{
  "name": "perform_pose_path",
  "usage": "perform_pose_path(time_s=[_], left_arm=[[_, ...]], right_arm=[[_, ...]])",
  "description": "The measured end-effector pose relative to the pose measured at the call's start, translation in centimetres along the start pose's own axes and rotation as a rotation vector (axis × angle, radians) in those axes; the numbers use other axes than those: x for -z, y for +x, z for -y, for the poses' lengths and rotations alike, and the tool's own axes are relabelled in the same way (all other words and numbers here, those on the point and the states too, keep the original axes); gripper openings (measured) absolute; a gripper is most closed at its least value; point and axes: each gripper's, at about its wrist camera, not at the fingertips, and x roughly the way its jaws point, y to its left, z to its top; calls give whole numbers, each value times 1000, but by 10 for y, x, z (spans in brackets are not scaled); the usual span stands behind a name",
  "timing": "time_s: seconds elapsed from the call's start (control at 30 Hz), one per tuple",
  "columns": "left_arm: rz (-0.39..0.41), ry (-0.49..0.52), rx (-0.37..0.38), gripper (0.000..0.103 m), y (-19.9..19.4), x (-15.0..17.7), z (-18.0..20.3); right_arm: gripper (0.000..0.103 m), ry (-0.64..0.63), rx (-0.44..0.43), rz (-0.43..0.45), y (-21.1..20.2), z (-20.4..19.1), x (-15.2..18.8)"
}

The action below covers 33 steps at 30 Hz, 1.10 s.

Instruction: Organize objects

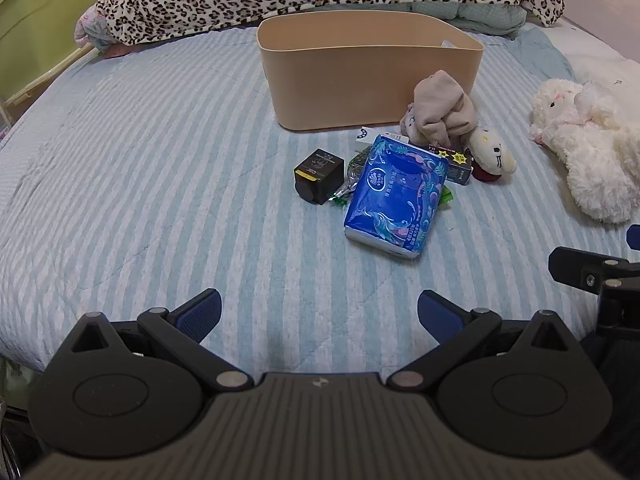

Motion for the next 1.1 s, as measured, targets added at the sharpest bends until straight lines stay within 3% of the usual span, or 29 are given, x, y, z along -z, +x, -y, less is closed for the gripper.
perform_pose_path(time_s=[1.1], left_arm=[[-13, 3, -10, 103, 5, 2, -3]], right_arm=[[103, -5, 1, -46, 6, -2, 2]])
